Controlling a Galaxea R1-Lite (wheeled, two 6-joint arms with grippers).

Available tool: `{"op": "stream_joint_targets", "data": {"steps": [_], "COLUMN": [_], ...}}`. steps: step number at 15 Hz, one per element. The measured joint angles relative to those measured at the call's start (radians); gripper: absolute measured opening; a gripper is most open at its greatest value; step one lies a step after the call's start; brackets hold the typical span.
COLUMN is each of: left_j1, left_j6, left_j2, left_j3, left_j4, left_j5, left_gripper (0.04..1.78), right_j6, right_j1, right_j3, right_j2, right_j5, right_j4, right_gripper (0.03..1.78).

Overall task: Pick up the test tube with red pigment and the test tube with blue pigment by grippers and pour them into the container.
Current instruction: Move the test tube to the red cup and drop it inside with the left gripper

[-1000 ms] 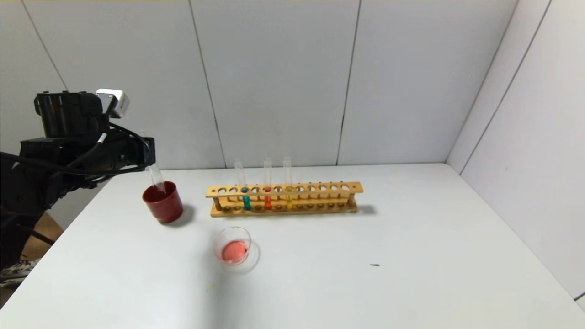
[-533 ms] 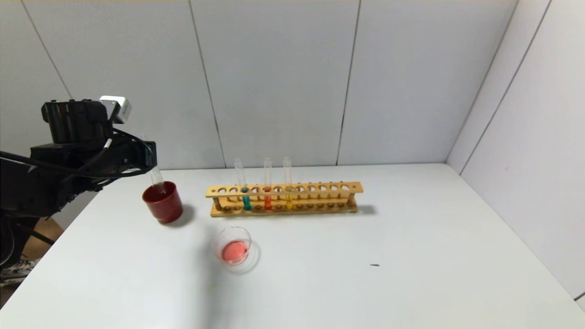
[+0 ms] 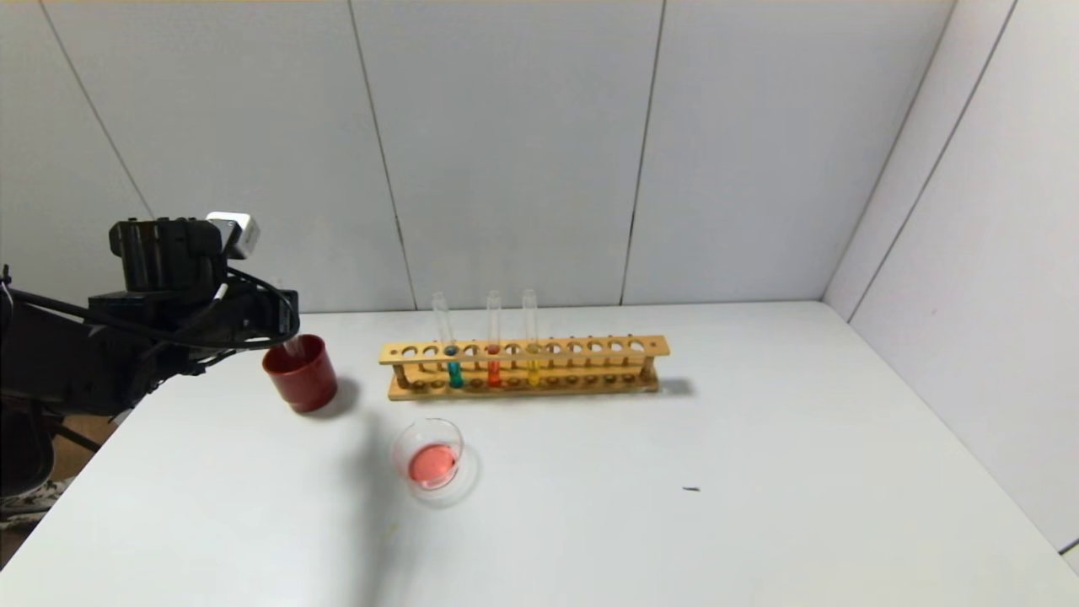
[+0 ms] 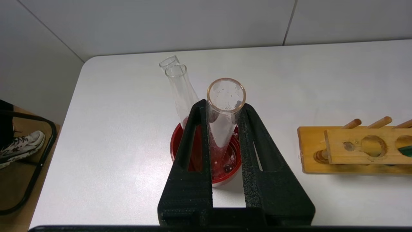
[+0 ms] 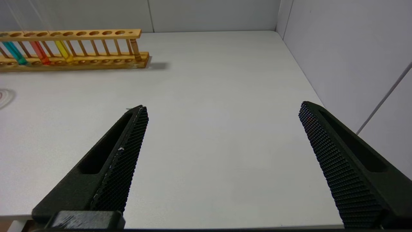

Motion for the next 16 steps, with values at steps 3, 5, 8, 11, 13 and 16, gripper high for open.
{"op": "stream_joint_targets", "data": {"steps": [3, 5, 8, 11, 13, 16], "left_j1": [0.0, 0.001, 0.006, 0.007, 0.008, 0.008], "left_j6": [-0.001, 0.001, 0.001, 0.001, 0.001, 0.001], "left_j2": [0.006, 0.016, 0.033, 0.046, 0.053, 0.058], "left_j3": [0.028, 0.055, 0.09, 0.104, 0.109, 0.111], "left_j4": [-0.039, -0.083, -0.122, -0.131, -0.131, -0.131], "left_j5": [-0.001, -0.003, -0.004, -0.004, -0.004, -0.014], "left_gripper": [0.31, 0.31, 0.31, 0.31, 0.31, 0.31], "right_j6": [0.0, 0.0, 0.0, 0.0, 0.0, 0.0], "right_j1": [0.0, 0.0, 0.0, 0.0, 0.0, 0.0], "right_j3": [0.0, 0.0, 0.0, 0.0, 0.0, 0.0], "right_j2": [0.0, 0.0, 0.0, 0.0, 0.0, 0.0], "right_j5": [0.0, 0.0, 0.0, 0.0, 0.0, 0.0], "right_j4": [0.0, 0.0, 0.0, 0.0, 0.0, 0.0], "right_gripper": [1.71, 1.71, 1.71, 1.71, 1.71, 1.71]}}
